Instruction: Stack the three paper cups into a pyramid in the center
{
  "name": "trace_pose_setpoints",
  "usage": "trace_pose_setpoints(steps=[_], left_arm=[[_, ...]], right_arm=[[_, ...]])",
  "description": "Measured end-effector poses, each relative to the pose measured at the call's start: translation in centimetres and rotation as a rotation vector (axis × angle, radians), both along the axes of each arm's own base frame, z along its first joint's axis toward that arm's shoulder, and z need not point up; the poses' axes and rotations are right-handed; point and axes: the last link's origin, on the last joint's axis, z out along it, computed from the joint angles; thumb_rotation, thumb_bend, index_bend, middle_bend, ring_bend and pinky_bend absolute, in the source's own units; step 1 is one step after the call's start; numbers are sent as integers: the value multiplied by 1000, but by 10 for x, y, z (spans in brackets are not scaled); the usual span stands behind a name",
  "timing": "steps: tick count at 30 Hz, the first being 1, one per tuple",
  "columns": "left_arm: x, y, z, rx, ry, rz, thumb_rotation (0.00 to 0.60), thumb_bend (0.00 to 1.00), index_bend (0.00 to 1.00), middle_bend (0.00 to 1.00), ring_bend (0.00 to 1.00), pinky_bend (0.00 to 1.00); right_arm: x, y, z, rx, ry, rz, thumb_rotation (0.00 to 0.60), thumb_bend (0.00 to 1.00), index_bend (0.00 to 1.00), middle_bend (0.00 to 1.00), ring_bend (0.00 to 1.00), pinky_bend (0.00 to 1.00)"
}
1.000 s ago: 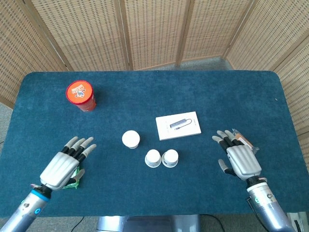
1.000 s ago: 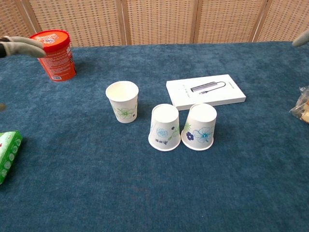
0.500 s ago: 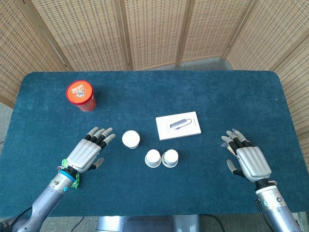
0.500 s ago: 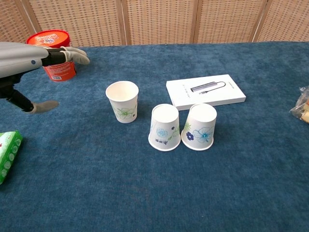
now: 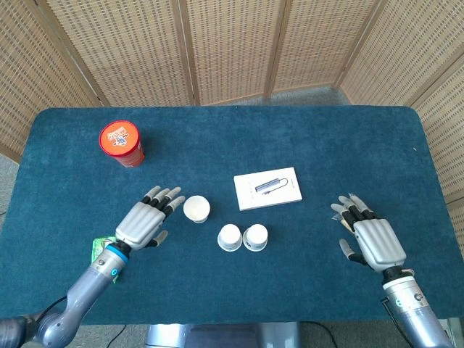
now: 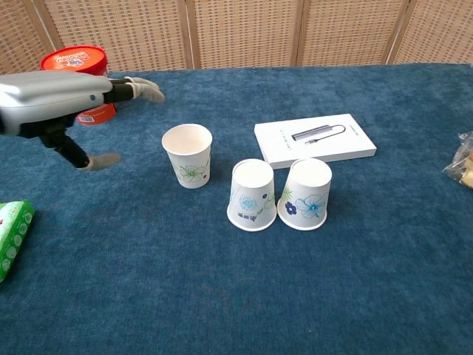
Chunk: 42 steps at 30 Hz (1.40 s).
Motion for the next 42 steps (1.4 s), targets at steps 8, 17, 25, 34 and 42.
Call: trace_pose_setpoints(steps=[8, 17, 25, 34, 42], left_arm=[[19, 16, -32, -52, 3, -7, 600, 447, 0, 0, 0, 11], [31, 26, -58, -87, -17, 4, 600, 446, 0, 0, 0, 98], [37, 33, -63, -85, -61, 18, 600, 447, 0, 0, 0, 175], [37, 40, -66, -92, -82, 38, 600, 448, 0, 0, 0, 236], [37, 44, -67, -98, -78, 37, 600, 447, 38, 0, 1, 302]], right_arm=[[-6, 1, 2, -8, 1, -24, 600, 479, 151, 89, 0, 297], [-14, 3, 9, -26, 4, -53, 600, 478, 149, 89, 0, 297], [-15, 4, 10, -28, 3, -59, 600, 482, 148, 90, 0, 297], [-17, 3, 10, -30, 2, -69, 600, 479, 148, 89, 0, 297], [-18, 2, 9, -29, 0, -76, 600, 479, 148, 89, 0, 297]])
